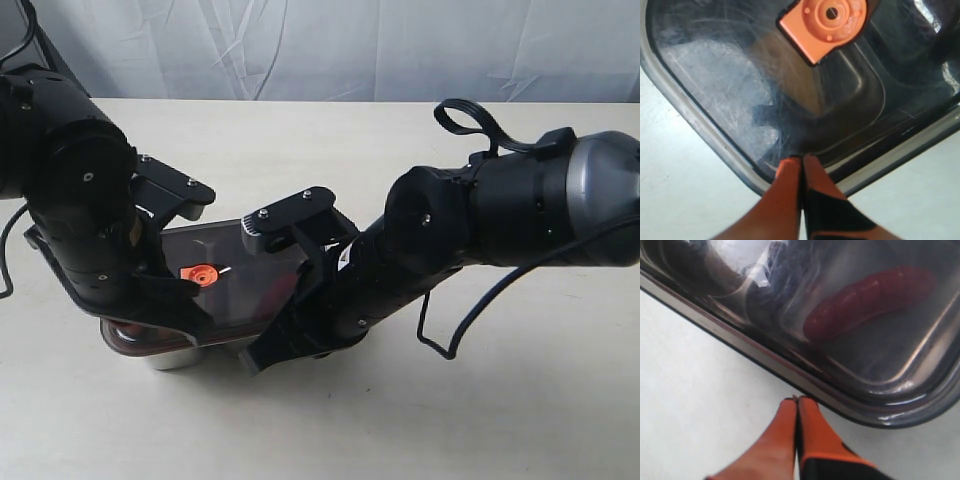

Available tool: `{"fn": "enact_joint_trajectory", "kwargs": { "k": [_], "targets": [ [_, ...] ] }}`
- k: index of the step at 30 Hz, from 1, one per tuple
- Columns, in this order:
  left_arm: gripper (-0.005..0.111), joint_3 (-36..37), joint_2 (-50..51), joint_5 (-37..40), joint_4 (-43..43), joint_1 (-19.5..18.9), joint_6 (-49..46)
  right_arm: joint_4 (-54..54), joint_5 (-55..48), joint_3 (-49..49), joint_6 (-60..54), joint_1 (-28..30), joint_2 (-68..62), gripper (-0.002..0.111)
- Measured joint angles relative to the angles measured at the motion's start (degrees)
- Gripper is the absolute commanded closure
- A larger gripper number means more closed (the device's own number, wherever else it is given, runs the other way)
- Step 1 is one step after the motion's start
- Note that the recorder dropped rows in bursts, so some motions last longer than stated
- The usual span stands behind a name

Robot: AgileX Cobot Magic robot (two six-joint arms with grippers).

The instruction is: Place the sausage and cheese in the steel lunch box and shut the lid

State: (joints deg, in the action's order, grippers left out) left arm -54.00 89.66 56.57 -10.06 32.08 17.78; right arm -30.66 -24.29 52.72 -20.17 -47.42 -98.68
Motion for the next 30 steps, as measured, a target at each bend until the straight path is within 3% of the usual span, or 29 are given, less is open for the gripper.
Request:
{"fn": "enact_joint_trajectory", "kwargs": {
  "k": [9,17,30],
  "targets": [
    [0.106,0.0,-2.75,0.44,-1.27,0.0,0.0,0.0,0.0,0.0,0.0,0.0,0.0,0.109],
    [0.106,0.0,-7.23,12.2,-6.75,0.0,4.5,0.0,0.0,0.0,0.0,0.0,0.0,0.109],
    [0.106,0.0,-0.6,13.07,-4.66,-1.21,2.54,0.0,0.0,0.0,0.0,0.0,0.0,0.109]
  ]
}}
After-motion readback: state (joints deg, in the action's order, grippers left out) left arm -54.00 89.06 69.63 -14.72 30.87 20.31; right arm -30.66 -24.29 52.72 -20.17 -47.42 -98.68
